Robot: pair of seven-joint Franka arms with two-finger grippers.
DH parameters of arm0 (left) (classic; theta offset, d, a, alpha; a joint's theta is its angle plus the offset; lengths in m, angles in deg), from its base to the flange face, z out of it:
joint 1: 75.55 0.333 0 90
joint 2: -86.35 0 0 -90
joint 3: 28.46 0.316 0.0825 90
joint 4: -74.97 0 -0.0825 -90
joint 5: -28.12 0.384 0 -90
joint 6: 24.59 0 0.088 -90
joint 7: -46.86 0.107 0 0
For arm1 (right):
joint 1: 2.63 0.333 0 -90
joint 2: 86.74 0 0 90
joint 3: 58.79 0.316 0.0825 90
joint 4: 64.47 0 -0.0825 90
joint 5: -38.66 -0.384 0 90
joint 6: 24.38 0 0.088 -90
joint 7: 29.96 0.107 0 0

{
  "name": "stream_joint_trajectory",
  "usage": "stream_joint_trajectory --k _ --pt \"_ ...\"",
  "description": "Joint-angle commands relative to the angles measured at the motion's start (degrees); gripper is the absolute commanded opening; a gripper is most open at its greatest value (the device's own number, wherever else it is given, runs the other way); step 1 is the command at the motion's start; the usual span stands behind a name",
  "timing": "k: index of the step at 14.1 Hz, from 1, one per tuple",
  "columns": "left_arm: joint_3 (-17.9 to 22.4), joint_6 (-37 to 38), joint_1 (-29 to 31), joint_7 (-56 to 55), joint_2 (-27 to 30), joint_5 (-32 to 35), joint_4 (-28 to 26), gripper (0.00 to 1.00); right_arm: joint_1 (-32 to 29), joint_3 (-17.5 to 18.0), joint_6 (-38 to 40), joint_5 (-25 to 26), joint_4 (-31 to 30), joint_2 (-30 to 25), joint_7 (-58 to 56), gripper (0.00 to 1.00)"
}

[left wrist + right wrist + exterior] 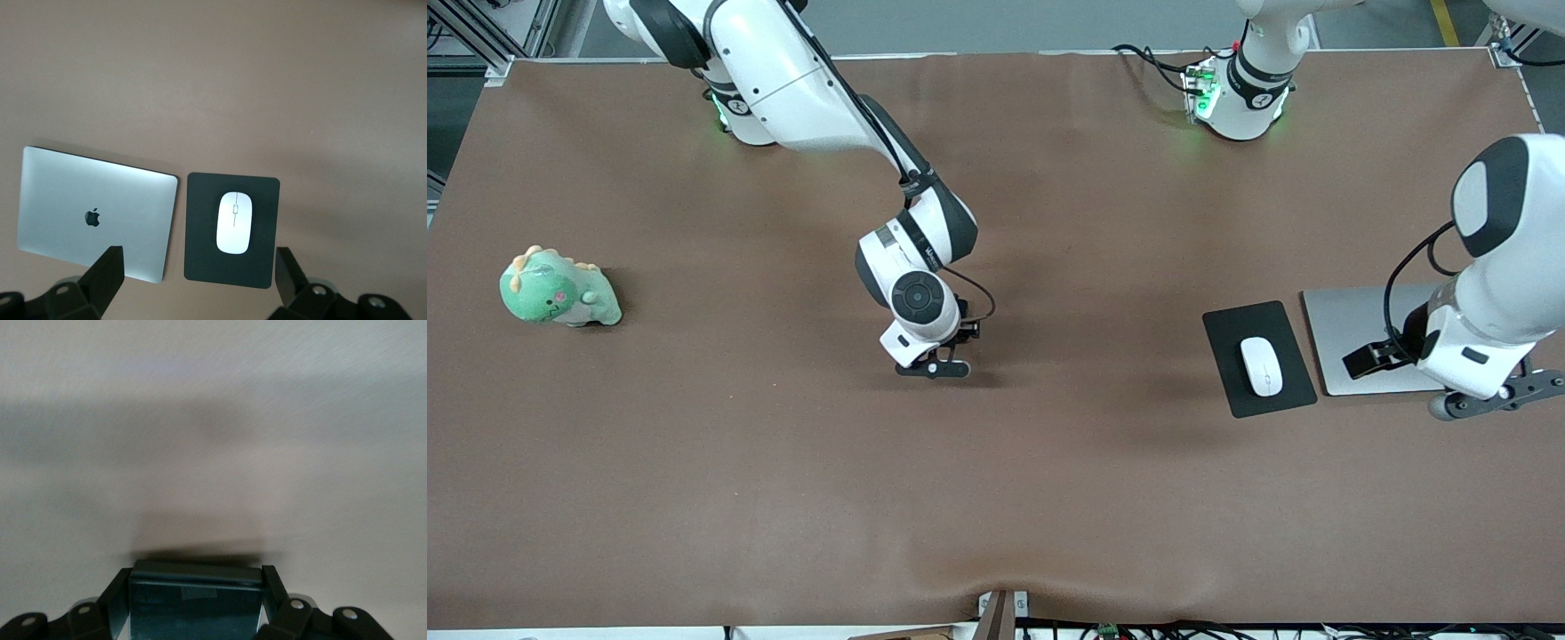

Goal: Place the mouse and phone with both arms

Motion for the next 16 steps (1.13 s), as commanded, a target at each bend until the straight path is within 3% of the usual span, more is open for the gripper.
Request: stream_joint_trajectory --k 1,7,12,16 --pt "-1.1 1.9 0.0 0.8 3.1 0.5 0.3 1.00 -8.9 0.6 5.0 -0.3 -0.9 -6.7 -0.7 0.00" --pt "-2.6 5.3 0.1 0.8 7.5 -1.5 0.4 1.00 -25.3 0.5 9.6 0.1 -6.6 -18.0 -15.5 0.00" --pt "-3.1 6.7 -0.1 0.8 8.9 -1.6 0.7 1.00 -39.4 0.3 14.7 0.8 -8.0 -19.6 -37.1 0.00" --pt "-4.3 9.5 0.0 0.8 10.3 -1.9 0.8 1.00 -42.9 0.3 15.0 11.2 -12.4 -19.9 -39.6 0.00"
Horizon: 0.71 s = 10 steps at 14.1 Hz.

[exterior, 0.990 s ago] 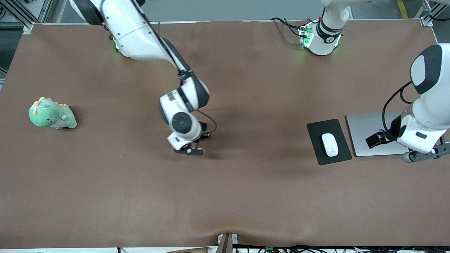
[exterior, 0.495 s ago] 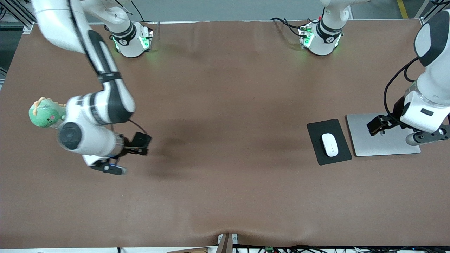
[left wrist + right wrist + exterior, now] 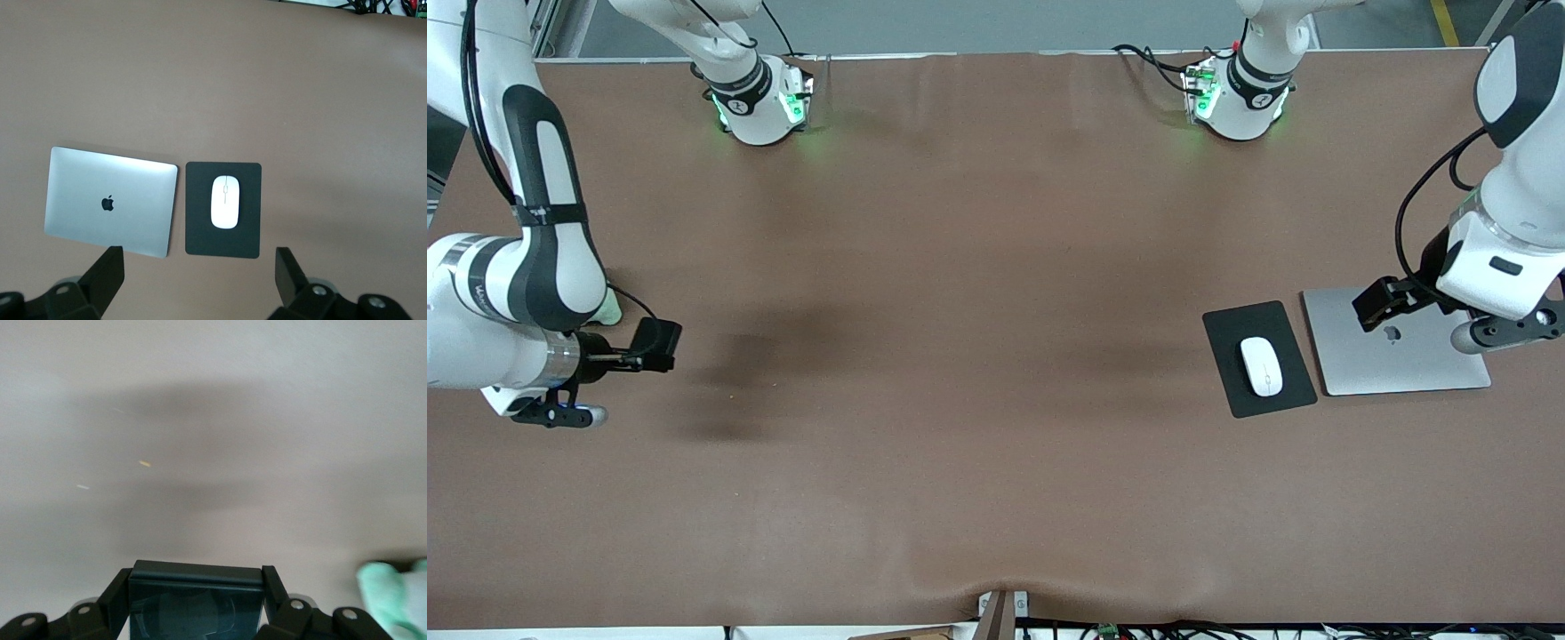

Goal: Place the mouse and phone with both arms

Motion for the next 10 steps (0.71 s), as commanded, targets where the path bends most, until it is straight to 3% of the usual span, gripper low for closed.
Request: stream_joint_trajectory --k 1,4,10 --pt "-1.0 2.6 0.4 0.8 2.6 -1.3 0.0 1.00 -2.6 1.4 -0.4 5.4 -4.6 -2.1 -0.8 0.00" --pt "-1.0 2.9 0.7 1.0 3.3 -1.5 0.0 1.00 -7.1 1.4 -6.5 6.1 -8.6 -1.6 -5.3 0.00" --pt "-0.3 5.2 1.1 4.7 5.1 -1.7 -0.2 1.00 -9.3 1.5 -16.6 6.1 -13.3 1.2 -6.7 0.00"
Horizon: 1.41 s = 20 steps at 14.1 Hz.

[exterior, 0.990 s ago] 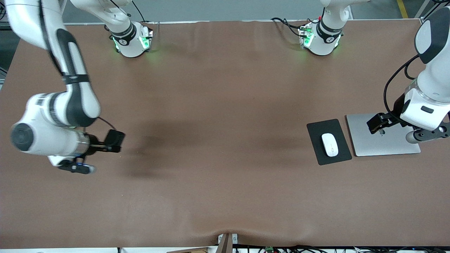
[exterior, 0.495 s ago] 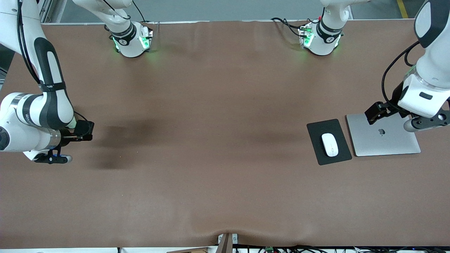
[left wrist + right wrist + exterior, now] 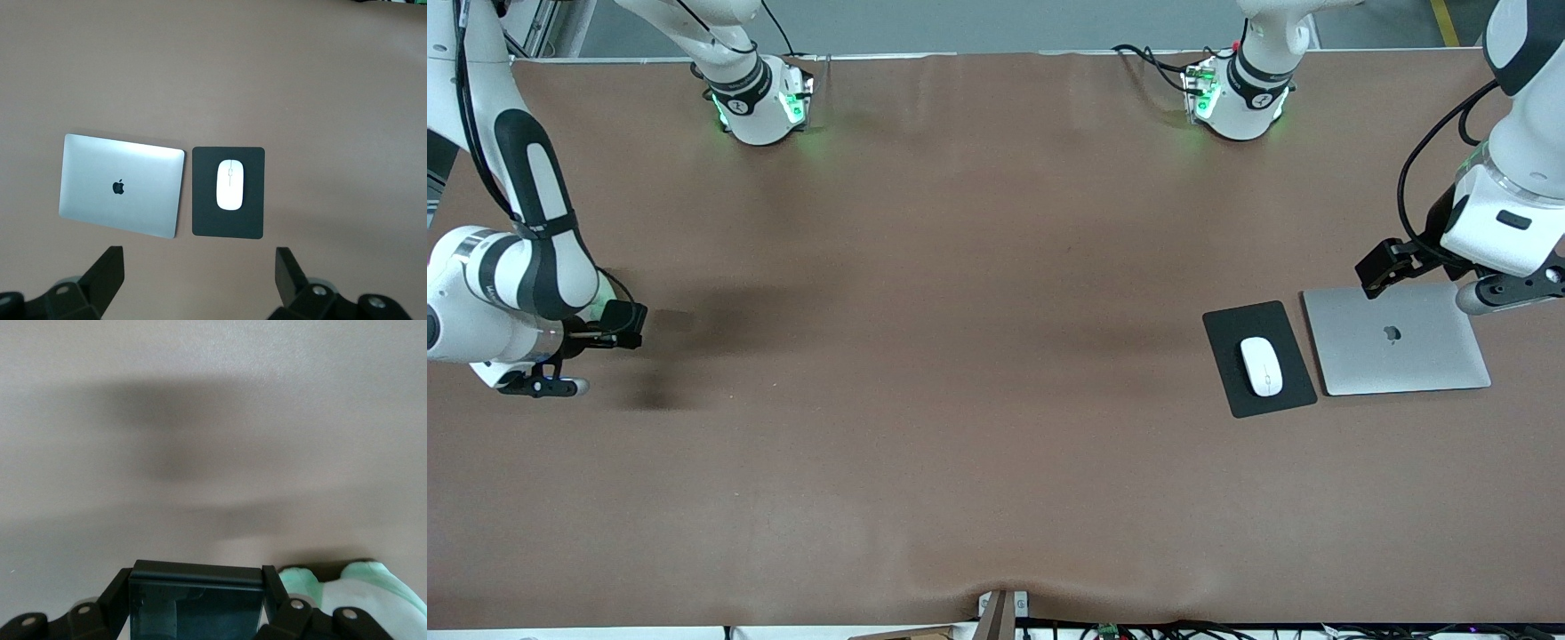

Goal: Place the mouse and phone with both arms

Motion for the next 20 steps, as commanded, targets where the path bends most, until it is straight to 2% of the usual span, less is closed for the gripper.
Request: stream_joint_trajectory --k 1,5,10,11,12,13,17,20 --pt "1.4 1.4 0.0 4.9 2.9 -1.8 -0.8 1.00 -1.4 1.4 -2.2 1.4 -1.2 1.6 -0.7 0.00" --pt "12.8 1.4 -8.5 8.6 6.6 -6.5 -4.7 1.00 -1.0 1.4 -3.8 1.4 -1.2 3.9 -1.4 0.00" --pt "20.7 2.3 -16.9 11.6 9.1 -6.5 -7.7 1.00 -1.5 1.4 -4.6 1.4 -1.3 5.6 -6.4 0.01" --pt "21.5 3.2 -17.6 12.4 9.5 -6.4 -7.6 1.00 -1.5 1.4 -4.6 1.4 -1.4 5.8 -6.4 0.14" --pt "21.5 3.8 -17.6 12.8 9.6 -6.4 -7.5 1.00 -1.7 1.4 -4.6 1.4 -1.6 5.9 -6.4 0.63" --pt "21.4 4.6 -17.5 12.9 9.8 -6.4 -7.4 1.00 -2.0 1.4 -4.7 1.3 -1.5 5.9 -5.9 1.00" --pt "21.4 5.7 -17.3 12.8 10.0 -6.4 -7.3 1.00 -1.1 1.6 -3.9 1.3 -0.6 4.4 -5.8 1.00" --pt "21.4 6.1 -16.7 12.9 9.9 -6.4 -7.1 1.00 2.5 1.9 -2.4 0.9 2.2 -0.8 -5.5 1.00"
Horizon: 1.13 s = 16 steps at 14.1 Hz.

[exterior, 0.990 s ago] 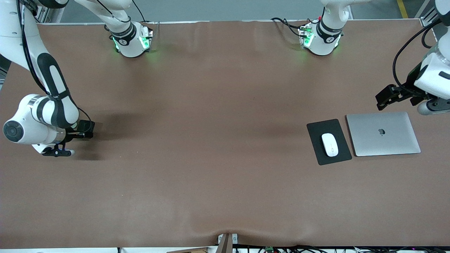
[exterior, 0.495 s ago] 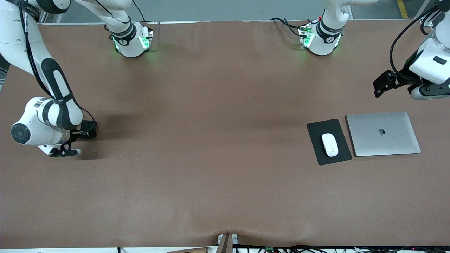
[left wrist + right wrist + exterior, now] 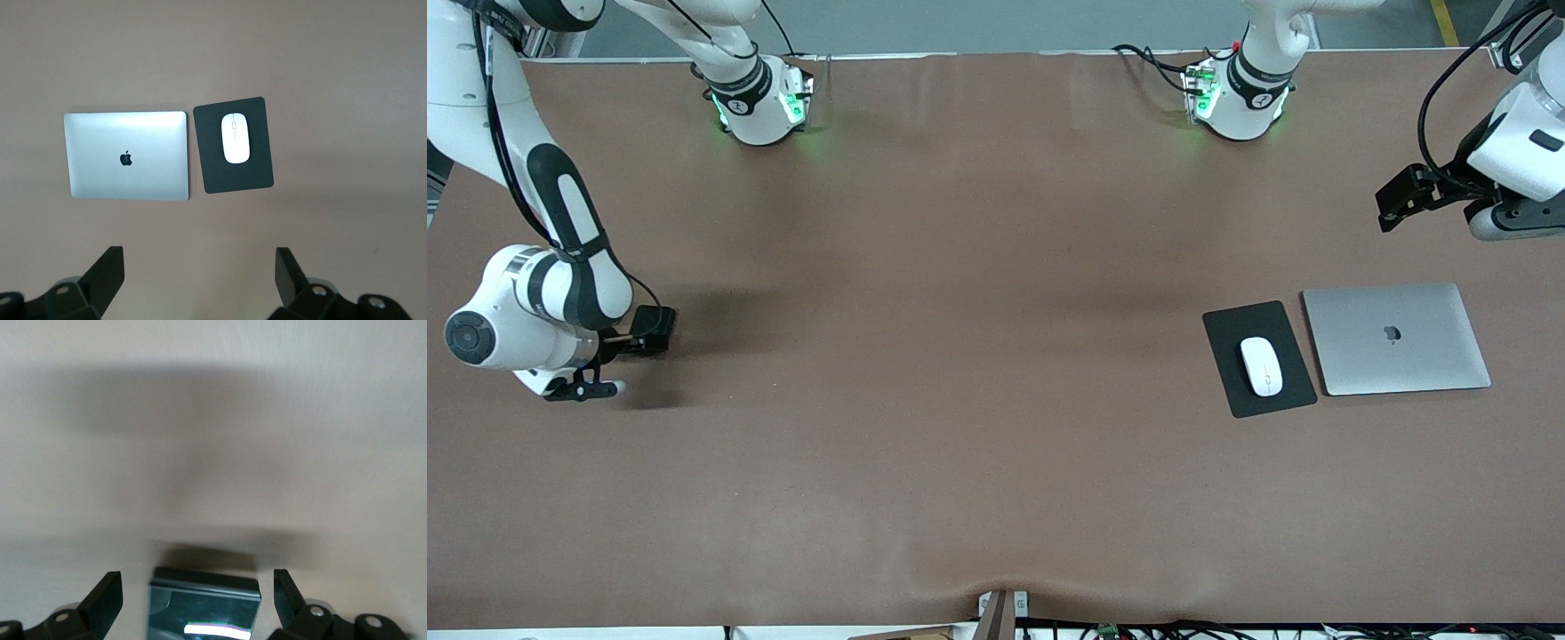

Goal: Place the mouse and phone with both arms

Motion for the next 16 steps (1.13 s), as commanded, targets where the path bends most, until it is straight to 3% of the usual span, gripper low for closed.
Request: stream_joint_trajectory --k 1,4,9,11,14,16 --pt "0.5 0.7 0.2 1.1 1.3 -0.7 -0.9 1.00 4.0 0.5 4.5 0.3 2.4 -6.3 0.5 1.00" --pt "0.9 0.6 -0.1 1.0 1.2 -0.7 -0.8 1.00 8.5 0.6 11.2 0.2 6.1 -10.7 7.1 1.00" --pt "0.9 0.7 0.0 1.0 1.2 -0.7 -0.6 1.00 14.7 0.9 23.6 0.2 6.7 -24.9 19.9 1.00" --pt "0.9 0.6 0.2 0.9 1.2 -0.7 -0.6 1.00 12.0 4.1 28.4 0.2 8.1 -28.4 20.5 1.00" --pt "0.9 0.6 0.2 -0.2 1.3 -0.8 -0.6 1.00 8.6 4.5 38.5 -0.8 16.5 -28.8 20.2 1.00" --pt "1.0 0.7 0.2 -0.2 1.4 -0.7 -0.6 1.00 6.5 4.4 42.7 -2.4 18.5 -30.7 20.0 1.00"
